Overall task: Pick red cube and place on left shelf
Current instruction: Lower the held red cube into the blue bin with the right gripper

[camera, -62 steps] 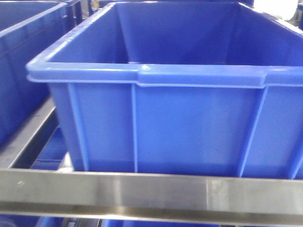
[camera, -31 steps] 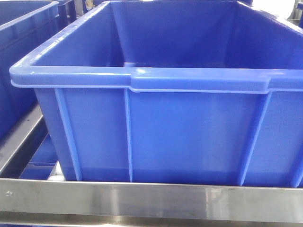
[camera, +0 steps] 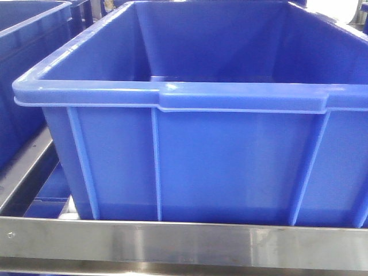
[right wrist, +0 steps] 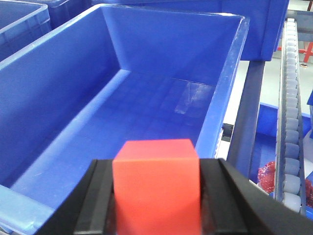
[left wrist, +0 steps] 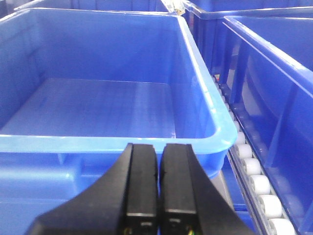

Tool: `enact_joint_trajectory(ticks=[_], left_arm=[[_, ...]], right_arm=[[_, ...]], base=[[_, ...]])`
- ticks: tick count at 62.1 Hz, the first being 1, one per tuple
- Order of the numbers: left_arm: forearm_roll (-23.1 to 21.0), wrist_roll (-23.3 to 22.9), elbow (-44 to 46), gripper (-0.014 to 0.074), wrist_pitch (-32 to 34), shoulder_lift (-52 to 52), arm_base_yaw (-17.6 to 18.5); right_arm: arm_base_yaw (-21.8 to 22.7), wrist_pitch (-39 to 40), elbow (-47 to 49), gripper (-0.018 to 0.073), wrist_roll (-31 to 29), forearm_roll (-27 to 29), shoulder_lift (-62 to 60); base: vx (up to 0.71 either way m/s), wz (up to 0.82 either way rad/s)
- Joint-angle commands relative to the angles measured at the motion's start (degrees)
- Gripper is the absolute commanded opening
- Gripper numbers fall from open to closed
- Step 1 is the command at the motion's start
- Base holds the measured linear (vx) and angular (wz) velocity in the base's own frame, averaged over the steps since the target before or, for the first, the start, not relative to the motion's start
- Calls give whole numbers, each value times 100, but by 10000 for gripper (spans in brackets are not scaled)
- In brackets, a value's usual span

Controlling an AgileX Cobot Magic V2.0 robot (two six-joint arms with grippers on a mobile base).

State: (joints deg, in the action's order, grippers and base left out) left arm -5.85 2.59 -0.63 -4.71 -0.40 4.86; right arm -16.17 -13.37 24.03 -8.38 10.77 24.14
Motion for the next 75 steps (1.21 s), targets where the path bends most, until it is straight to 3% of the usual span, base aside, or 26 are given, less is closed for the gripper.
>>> enact_joint_trajectory(ticks=[1, 21, 30, 38, 53, 75], left_arm=[[-21, -31, -136, 101, 507, -70, 31], [-21, -31, -136, 101, 507, -70, 31], [-21, -31, -136, 101, 507, -70, 31], [-21, -31, -136, 101, 507, -70, 31], [-21, -31, -136, 101, 507, -70, 31], [-21, -31, -136, 101, 507, -70, 31]], right_arm=[[20, 496, 176, 148, -18, -39, 17], [20, 569, 226, 148, -18, -39, 25], [14, -70, 812, 148, -98, -45, 245], [10, -1225, 1973, 148, -587, -45, 1068], [-468, -2386, 3471, 148, -610, -39, 2865], [-1041, -2657, 5126, 148, -591, -39, 5491]], base=[[0, 0], [0, 0], [0, 0], [0, 0], [0, 0], [0, 0]])
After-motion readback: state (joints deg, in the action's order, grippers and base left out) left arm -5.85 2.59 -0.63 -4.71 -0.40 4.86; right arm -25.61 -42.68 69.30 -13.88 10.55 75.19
